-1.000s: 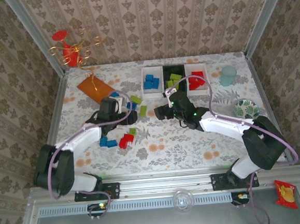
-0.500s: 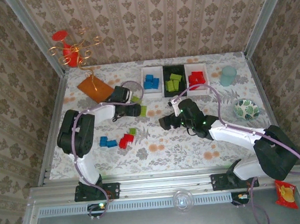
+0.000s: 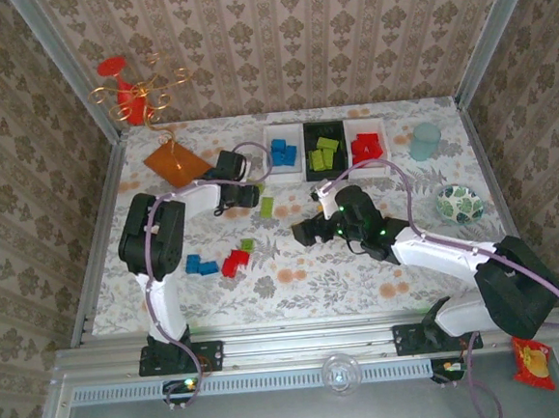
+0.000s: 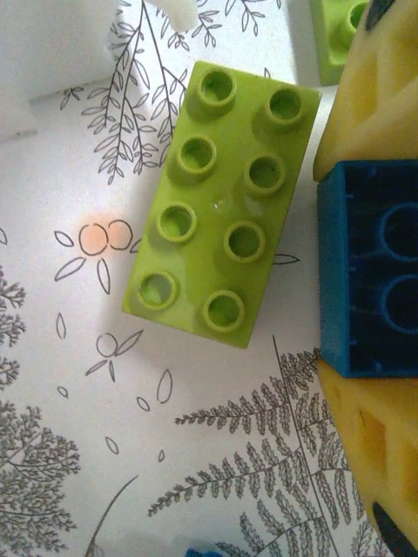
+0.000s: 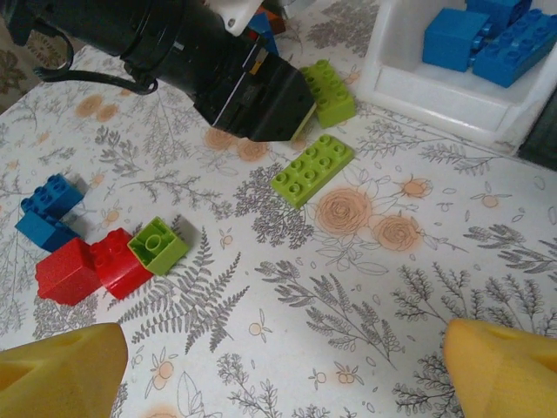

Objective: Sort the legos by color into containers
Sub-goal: Pick up the lego from the center of the table, then place the lego in the container, then pick up the lego from the top-left of the table.

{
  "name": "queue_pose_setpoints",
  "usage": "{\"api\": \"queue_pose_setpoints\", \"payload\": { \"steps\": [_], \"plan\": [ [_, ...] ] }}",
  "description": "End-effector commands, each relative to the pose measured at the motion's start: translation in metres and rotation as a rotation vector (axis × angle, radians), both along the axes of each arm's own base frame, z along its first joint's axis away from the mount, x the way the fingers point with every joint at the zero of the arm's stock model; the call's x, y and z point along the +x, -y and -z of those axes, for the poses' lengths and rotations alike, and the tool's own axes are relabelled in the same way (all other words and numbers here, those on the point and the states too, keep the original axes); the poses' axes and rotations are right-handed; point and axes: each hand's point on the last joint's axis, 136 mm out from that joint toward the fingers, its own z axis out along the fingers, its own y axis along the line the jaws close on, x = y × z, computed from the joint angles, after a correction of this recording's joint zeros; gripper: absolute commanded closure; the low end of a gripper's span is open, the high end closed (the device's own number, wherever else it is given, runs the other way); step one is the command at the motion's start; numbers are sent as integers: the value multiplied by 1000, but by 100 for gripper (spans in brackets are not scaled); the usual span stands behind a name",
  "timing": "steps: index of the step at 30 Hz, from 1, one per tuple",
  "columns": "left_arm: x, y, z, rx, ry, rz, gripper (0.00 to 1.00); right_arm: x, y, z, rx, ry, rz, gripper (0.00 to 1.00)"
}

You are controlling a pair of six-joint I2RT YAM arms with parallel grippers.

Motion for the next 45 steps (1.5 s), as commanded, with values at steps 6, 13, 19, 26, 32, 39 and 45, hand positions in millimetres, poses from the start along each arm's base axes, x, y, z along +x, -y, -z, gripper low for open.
{"api": "queue_pose_setpoints", "payload": {
  "steps": [6,13,19,26,32,39,45],
  "plan": [
    [-13,38,-91,-51,214,75,49,16,43,-5,-84,73,231,5],
    [17,89,-118,-179,261,133,49,19,67,-10,-91,106,338,3],
    [55,122,-109,-192,259,152,43,18,77,-15,-98,133,376,3],
    [86,141,-114,-177,264,164,34,20,80,-10,-109,128,389,3],
    [67,98,-139,-121,342,93,29,18,81,-14,-101,133,389,3],
    [33,-20,-119,-142,309,-134,27,18,75,-10,-88,112,370,3],
    [27,-72,-85,-112,215,-270,27,19,70,-4,-86,92,359,2]
  ]
}}
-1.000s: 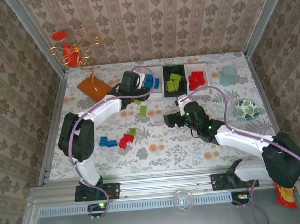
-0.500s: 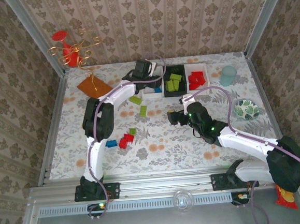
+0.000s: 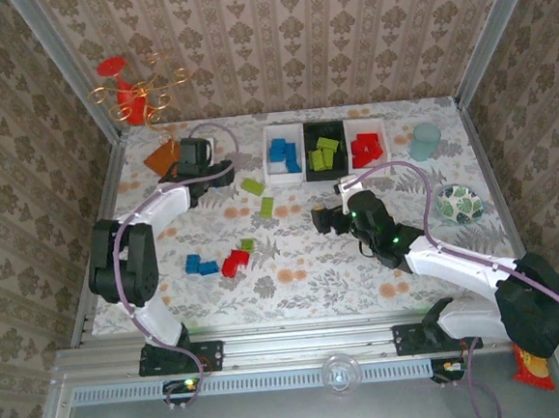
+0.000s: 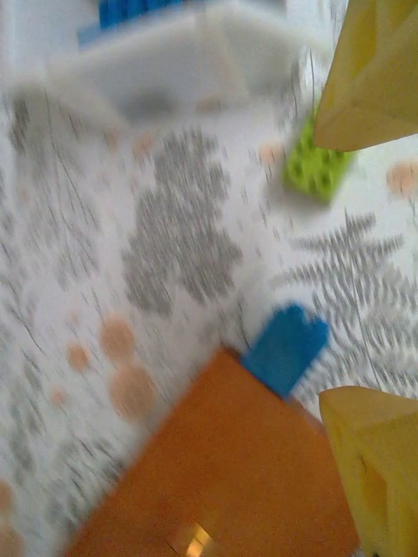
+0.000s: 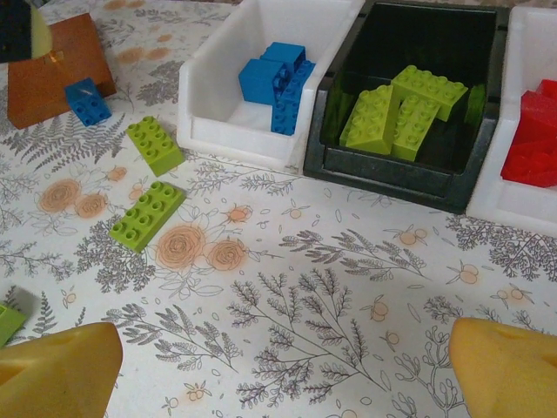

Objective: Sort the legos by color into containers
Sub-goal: Pick up the lego from the top-left of the table.

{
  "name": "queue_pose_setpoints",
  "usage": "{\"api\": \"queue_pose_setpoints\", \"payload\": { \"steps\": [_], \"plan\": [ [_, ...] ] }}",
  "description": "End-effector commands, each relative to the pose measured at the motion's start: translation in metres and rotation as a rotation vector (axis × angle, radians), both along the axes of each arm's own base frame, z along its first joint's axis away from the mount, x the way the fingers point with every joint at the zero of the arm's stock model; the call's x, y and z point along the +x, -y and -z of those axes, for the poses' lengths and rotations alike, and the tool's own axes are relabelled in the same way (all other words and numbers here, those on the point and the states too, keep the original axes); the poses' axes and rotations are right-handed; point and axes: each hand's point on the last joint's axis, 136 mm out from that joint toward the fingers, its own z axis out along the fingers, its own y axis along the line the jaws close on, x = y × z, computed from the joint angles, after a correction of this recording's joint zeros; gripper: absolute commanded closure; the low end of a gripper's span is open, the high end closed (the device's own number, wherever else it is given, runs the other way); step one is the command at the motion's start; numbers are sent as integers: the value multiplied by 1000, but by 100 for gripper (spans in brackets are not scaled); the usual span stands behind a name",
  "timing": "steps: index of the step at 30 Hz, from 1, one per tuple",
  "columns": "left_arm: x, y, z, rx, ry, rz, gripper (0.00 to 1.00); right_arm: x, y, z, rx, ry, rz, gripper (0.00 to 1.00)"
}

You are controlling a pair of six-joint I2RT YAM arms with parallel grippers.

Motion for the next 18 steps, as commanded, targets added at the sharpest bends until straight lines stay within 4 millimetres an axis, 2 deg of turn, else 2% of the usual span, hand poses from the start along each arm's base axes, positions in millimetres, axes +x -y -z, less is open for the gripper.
{"api": "queue_pose_setpoints", "payload": {
  "steps": [1,4,9,18],
  "plan": [
    [-3,-6,18,-7,-47,-63,27,2,0,5,14,-19,13,3],
    [2,-15,35,7,-90,-114,27,2,1,6,10,-21,15,2],
    [11,-17,62,-13,-141,-136,27,2,0,8,4,-25,14,2],
    [36,-5,77,-54,-150,-101,32,3,0,9,-3,-31,11,2]
  ]
}}
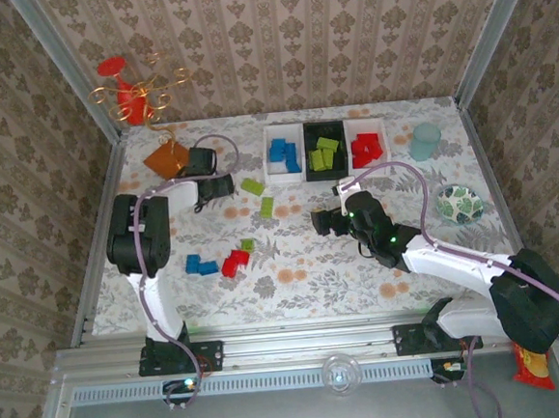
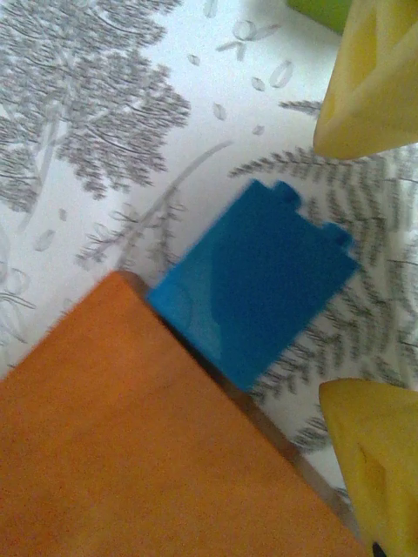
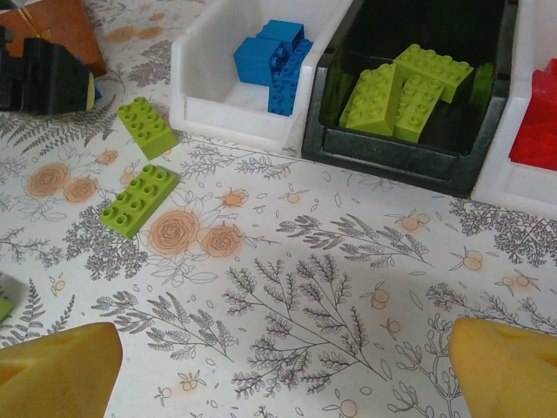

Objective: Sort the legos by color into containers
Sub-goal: Pick up the lego from the top-left of the table, then place the lego in the container.

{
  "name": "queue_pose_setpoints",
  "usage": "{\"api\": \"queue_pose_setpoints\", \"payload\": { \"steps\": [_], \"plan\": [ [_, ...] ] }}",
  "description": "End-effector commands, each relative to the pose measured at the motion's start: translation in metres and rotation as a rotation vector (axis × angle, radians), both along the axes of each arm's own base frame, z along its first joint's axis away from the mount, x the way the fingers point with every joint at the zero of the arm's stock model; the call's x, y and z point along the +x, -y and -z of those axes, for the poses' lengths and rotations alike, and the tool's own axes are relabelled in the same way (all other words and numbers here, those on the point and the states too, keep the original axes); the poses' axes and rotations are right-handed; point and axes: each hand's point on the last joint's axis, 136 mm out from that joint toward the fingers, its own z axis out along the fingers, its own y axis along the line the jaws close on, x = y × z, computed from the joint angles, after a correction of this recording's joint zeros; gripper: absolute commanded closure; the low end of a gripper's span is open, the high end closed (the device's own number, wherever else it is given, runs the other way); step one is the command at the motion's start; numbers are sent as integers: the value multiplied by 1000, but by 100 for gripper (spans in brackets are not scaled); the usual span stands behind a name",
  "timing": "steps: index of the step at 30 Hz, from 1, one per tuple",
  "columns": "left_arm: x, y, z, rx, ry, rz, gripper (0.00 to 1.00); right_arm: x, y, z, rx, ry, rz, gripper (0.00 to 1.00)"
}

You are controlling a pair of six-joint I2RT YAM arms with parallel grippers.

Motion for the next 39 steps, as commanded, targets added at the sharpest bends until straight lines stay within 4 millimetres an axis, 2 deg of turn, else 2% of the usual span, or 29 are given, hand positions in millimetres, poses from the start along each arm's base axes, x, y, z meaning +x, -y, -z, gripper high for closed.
{"api": "queue_pose_setpoints", "payload": {
  "steps": [1,9,17,20,23,25,27,30,34,39],
  "plan": [
    [18,7,-8,-37,26,0,32,3,0,-2,12,-4,9,2],
    [35,11,4,-39,-7,-1,38,3,-1,1,6,-11,8,2],
    [41,13,9,-25,-40,10,58,3,0,-1,7,-5,9,2],
    [40,20,-1,-43,-27,34,64,2,-5,-3,21,2,-18,2],
    [36,42,-31,-91,37,95,67,-6,-23,-11,85,31,-132,2],
    [30,61,-57,-122,98,146,68,-12,-35,-16,122,49,-203,2],
    [22,83,-85,-144,161,192,68,-15,-38,-19,134,60,-230,2],
    [8,121,-116,-161,234,279,68,-13,-32,-18,126,68,-195,2],
    [-2,169,-132,-159,275,383,68,-10,-20,-18,108,75,-129,2],
    [6,208,-119,-128,247,448,67,-7,-6,-20,81,86,-57,2]
  ]
}}
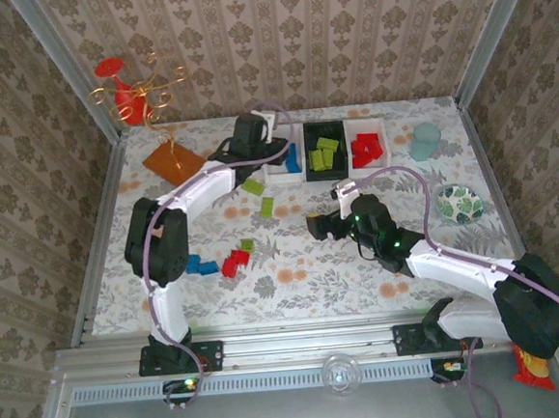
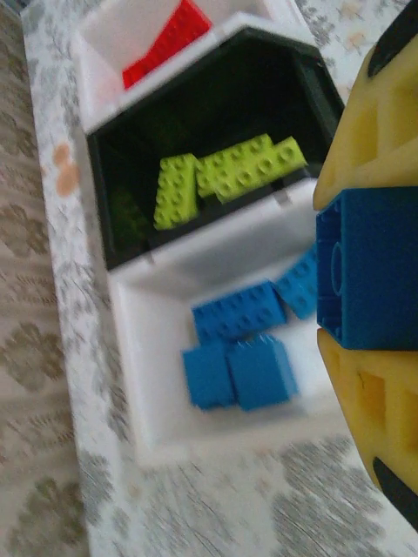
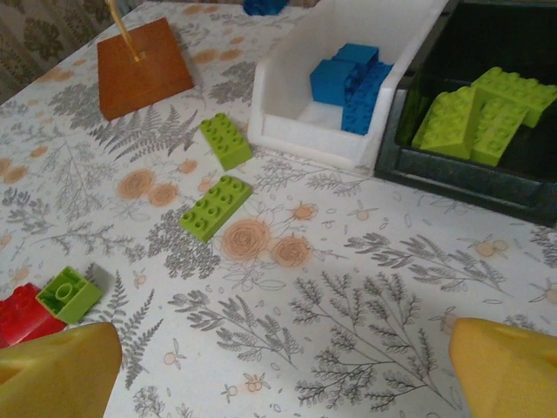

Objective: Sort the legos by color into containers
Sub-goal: Place the lego in the container, then pick up the lego from the bottom-left of the table.

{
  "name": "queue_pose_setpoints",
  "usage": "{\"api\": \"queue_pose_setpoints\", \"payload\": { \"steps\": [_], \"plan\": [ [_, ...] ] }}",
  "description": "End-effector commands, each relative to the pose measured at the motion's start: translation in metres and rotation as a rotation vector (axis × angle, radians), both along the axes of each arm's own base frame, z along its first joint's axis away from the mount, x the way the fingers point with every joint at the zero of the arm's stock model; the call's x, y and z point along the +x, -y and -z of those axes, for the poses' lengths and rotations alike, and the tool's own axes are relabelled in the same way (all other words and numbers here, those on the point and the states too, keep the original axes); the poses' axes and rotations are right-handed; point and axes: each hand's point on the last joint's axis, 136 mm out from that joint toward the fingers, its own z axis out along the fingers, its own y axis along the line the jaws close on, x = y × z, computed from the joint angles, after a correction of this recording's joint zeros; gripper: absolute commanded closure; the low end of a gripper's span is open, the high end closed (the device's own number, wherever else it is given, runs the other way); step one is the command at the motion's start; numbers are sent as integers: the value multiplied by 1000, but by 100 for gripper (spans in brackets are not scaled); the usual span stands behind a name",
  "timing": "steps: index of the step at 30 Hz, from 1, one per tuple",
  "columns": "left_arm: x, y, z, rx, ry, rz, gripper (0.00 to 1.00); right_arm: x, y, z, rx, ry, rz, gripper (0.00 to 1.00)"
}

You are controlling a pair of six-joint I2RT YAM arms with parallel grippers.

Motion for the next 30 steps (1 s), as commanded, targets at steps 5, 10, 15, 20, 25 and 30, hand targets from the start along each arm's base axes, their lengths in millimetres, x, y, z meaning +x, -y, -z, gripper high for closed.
{"api": "queue_pose_setpoints", "payload": {
  "steps": [5,10,15,20,25,30],
  "plan": [
    [24,20,44,103,-61,25,64,3,18,-10,-14,40,85,2],
    [31,22,55,138,-83,21,54,3,19,-9,-20,36,91,2],
    [23,4,27,156,-21,-14,38,3,19,-8,-22,32,91,2],
    [-7,-19,-9,122,47,-31,30,4,18,-7,-23,26,92,2],
    [-56,-66,-2,159,33,-77,27,4,18,-9,-19,29,90,2],
    [-129,-124,45,220,-145,-122,26,3,12,-8,-9,22,63,2]
  ]
}}
